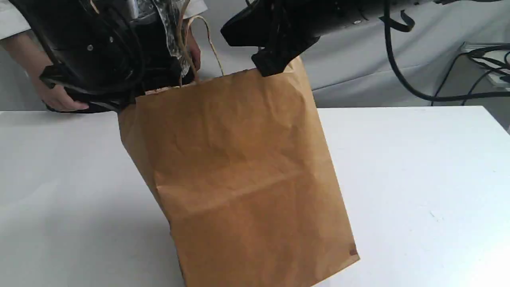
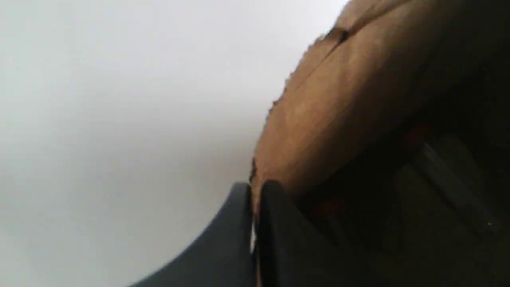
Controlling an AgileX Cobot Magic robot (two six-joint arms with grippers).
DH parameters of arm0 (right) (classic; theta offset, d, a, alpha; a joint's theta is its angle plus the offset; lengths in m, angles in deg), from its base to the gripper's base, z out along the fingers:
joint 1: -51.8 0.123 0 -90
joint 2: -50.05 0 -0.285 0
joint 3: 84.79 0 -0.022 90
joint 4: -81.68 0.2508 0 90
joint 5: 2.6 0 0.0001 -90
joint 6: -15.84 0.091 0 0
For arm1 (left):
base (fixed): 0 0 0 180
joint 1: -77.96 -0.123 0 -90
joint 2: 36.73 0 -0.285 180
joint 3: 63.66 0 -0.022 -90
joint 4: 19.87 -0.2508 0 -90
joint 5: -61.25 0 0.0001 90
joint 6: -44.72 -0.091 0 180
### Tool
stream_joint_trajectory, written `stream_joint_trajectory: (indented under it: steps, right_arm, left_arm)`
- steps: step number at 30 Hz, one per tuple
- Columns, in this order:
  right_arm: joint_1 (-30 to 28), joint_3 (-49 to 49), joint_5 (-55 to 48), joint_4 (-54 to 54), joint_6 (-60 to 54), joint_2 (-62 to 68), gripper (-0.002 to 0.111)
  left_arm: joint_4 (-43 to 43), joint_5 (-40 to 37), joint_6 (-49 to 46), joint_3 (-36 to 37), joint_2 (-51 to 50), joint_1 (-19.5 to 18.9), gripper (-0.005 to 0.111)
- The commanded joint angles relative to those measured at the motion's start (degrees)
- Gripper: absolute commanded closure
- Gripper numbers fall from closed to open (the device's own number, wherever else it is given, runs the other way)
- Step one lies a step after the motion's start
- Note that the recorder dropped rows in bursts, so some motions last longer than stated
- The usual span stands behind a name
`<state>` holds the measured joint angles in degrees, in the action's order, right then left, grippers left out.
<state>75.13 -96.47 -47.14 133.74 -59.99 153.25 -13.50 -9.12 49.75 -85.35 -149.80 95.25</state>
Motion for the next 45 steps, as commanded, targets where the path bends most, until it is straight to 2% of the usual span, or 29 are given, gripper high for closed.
stream_joint_trajectory:
  steps: [1,9,16,24,32,35,37,42,45]
  right_arm:
    - [0.15,-0.23,0.14,-0.38,0.04,-2.0,0.108]
    - [0.15,-0.23,-5.27,-3.59,4.02,-6.92,0.108]
    - [0.15,1.32,-13.51,-12.03,13.54,-8.52,0.108]
    - [0.15,15.82,-3.77,-12.94,11.5,-8.63,0.108]
    - [0.15,16.8,-1.53,-11.17,11.39,-10.7,0.108]
    - [0.15,16.8,-1.43,-9.11,11.39,-11.8,0.099]
    - [0.15,16.8,-1.24,-8.6,11.39,-12.52,0.087]
    - [0.15,16.8,-1.12,-8.6,11.39,-14.49,0.047]
    - [0.15,16.8,-1.24,-8.6,11.39,-16.28,0.041]
  left_arm:
    - [-3.26,0.41,-0.91,-2.88,-0.17,-0.1,0.107]
    - [-1.62,0.41,-0.51,-14.75,-0.17,-0.1,0.107]
    - [-1.21,0.41,-0.54,-15.33,-0.17,0.0,0.107]
    - [-1.15,0.41,-0.74,-15.34,-0.17,0.01,0.107]
    - [-0.59,0.41,-0.74,-15.34,-0.17,0.01,0.107]
    - [-0.59,0.41,-0.74,-15.34,-0.17,0.01,0.101]
    - [-0.43,0.41,-0.85,-15.34,-0.17,0.01,0.092]
    - [0.62,0.41,-1.22,-15.34,-0.17,0.01,0.064]
    - [0.62,0.41,-1.22,-15.34,0.17,0.01,0.053]
